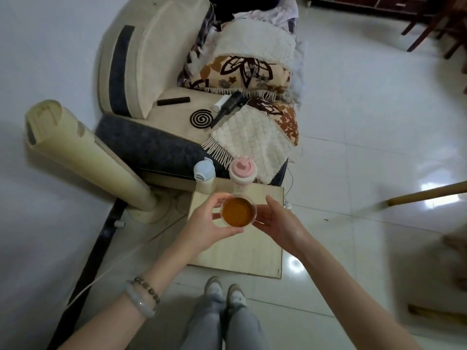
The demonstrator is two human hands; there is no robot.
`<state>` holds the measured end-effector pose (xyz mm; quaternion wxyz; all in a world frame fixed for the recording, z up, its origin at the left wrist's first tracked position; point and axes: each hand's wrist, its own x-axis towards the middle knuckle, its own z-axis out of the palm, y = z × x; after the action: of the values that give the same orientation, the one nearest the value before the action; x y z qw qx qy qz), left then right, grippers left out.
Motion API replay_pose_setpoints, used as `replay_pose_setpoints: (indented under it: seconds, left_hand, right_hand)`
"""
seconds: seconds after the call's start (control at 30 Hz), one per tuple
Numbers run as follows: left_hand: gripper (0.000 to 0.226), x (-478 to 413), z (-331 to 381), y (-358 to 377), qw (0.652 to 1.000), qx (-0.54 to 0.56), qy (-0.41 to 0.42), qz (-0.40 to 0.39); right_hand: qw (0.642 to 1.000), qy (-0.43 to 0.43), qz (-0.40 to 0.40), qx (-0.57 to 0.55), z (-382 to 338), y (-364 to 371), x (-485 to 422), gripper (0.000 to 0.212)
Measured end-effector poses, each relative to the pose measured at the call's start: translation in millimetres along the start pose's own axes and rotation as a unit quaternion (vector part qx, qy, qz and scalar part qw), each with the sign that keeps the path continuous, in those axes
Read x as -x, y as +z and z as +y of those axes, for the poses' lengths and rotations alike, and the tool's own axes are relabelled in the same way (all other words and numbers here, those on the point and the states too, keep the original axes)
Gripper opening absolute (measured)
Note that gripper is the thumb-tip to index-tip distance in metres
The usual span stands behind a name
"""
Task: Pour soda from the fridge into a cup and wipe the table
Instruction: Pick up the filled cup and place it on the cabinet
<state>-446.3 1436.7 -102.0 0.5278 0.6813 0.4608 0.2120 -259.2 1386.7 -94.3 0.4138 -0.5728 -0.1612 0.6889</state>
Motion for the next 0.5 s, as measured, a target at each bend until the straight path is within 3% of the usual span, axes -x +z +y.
replay_pose_setpoints:
  seconds: [0.5]
  left_hand:
    - [0.072, -85, -220, 100, 0.994, 0.028, -0.077, -0.067]
  right_hand:
    - [0.993, 0.052, 0.081, -0.072, 158, -78, -164, 0.053]
